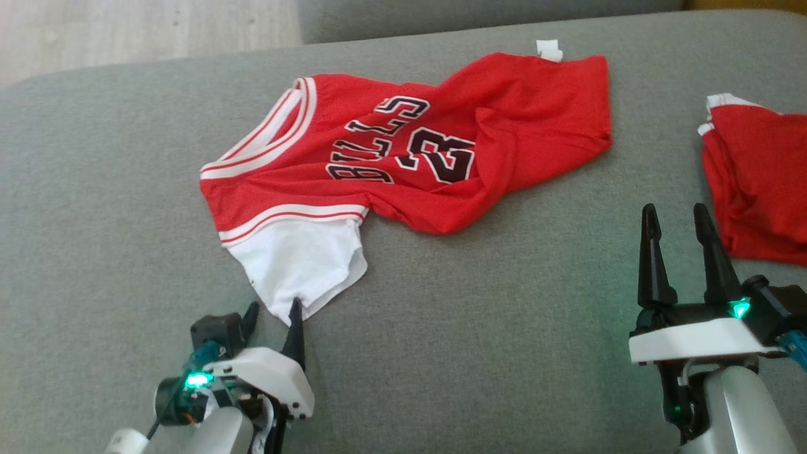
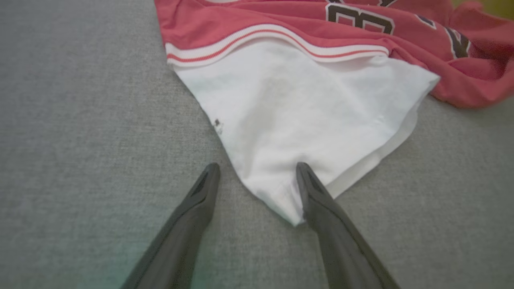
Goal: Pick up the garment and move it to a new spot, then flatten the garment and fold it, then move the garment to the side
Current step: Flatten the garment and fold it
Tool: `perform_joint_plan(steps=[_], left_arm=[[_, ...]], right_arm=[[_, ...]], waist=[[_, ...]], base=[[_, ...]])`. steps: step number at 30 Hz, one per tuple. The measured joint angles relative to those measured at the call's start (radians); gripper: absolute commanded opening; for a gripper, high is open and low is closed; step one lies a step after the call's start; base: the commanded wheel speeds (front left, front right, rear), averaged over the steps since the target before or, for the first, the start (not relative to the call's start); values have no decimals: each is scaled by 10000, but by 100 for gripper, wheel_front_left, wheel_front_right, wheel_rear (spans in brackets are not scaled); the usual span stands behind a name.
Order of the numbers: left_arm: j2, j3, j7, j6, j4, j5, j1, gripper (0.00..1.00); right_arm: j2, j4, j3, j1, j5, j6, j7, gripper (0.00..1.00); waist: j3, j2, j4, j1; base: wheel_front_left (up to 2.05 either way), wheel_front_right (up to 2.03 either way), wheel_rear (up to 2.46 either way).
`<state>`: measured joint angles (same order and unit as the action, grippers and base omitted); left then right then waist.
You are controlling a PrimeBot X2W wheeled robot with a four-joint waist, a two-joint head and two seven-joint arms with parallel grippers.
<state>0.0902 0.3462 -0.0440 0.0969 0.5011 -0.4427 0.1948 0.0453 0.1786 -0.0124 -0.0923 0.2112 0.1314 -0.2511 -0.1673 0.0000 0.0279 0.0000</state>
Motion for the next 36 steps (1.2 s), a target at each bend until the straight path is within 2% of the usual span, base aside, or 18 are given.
perform_joint_plan(steps=[7, 8, 9, 14, 22, 27, 36], left_arm=[[253, 257, -284, -12, 198, 274, 314, 100], [263, 276, -353, -13, 203, 274, 347, 44], [270, 301, -360, -13, 211, 274, 368, 0], [244, 341, -219, -100, 236, 257, 464, 0], [188, 370, 1657, -169, -476, 378, 476, 0], [84, 178, 2500, 90, -1055, 422, 609, 0], [-52, 412, 2577, 31, -1292, 476, 776, 0]], right_arm=[[0, 0, -13, -28, 90, 0, 0, 100], [0, 0, -13, -29, 90, 0, 0, 100], [0, 0, -17, -29, 90, 0, 0, 100], [2, -2, -104, -32, 90, 0, 0, 100], [2, 537, -134, -460, -199, 0, 0, 100], [6, 1726, 130, -1755, -397, 0, 278, 100], [48, 4959, 100, -4530, 282, 0, 1615, 100]], waist=[[-187, 0, 297, 0], [-194, 0, 318, 0], [-195, 0, 333, 0], [-132, 0, 256, 0], [-51, 0, -312, 1], [-170, 0, -707, 0], [-736, 0, -1207, 2]], base=[[0, 0, 0], [0, 0, 0], [0, 0, 0], [0, 0, 0], [0, 0, 0], [0, 0, 0], [0, 0, 0]])
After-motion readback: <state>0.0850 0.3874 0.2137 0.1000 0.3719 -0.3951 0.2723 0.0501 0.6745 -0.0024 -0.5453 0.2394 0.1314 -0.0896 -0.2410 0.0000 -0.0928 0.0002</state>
